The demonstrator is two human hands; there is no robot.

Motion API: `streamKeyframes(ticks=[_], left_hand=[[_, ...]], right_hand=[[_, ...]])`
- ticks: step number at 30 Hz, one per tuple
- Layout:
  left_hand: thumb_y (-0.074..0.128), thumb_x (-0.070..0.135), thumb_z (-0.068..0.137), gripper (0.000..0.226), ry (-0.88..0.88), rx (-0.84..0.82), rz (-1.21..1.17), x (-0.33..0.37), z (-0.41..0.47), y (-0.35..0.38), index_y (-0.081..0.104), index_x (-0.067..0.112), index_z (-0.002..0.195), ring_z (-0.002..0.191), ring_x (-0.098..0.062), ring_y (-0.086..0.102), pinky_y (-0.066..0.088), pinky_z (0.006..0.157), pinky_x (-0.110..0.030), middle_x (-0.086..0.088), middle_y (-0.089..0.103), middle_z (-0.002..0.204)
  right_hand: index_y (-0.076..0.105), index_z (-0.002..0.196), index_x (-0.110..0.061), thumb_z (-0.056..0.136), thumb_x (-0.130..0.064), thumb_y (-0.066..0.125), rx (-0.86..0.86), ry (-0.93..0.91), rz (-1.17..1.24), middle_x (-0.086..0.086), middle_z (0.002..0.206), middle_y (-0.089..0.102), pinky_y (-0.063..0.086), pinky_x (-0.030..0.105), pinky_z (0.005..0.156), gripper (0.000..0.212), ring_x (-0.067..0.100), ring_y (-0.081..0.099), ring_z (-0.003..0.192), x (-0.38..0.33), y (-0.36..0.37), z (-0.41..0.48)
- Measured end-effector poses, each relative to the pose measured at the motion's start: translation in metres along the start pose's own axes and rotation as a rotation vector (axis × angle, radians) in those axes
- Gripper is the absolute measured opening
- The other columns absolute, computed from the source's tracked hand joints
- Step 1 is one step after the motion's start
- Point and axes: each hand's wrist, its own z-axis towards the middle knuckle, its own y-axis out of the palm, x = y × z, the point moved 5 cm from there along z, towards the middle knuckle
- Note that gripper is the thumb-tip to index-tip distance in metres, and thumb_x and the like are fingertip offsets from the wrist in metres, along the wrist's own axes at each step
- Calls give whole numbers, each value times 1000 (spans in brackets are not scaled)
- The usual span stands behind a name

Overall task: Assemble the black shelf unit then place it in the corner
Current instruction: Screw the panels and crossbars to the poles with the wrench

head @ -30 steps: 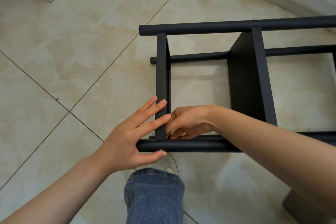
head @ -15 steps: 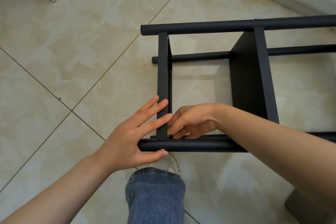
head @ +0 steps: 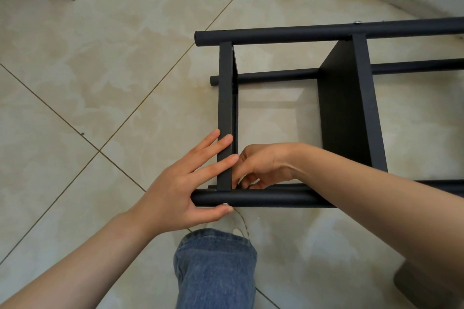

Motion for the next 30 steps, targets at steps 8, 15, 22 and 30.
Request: streamKeyframes(ticks=[8,15,22,30], left_hand=[[74,45,88,71,7,9,-7,-1,-1,0,49,13,147,155,-28,22,28,122,-32,-8,34,163],[73,45,88,71,-2,3,-3,0,0,1,49,13,147,155,-27,21,27,122,-30,-8,34,163],[73,45,88,71,-3,5,-9,0,0,1,49,15,147,155,-27,21,27,123,-30,-7,33,163],[72,46,88,71,-13,-4,5,0,0,1,49,14,147,155,-26,20,26,123,-28,-7,33,163]], right_hand=[[75,79,-16,92,-6,64,-68,-30,70,-2,80,70,47,25,80,20,10,57,75,0,0,-5],[71,83,-10,91,-9,65,-5,13,-27,-1,73,67,43,24,73,10,10,52,68,0,0,-4],[76,82,-16,94,-8,63,-106,-31,62,-5,77,71,45,24,79,20,10,55,73,1,1,-7],[72,88,-11,90,-10,65,-16,10,-43,-1,78,69,42,25,75,7,11,52,72,-3,0,-5]])
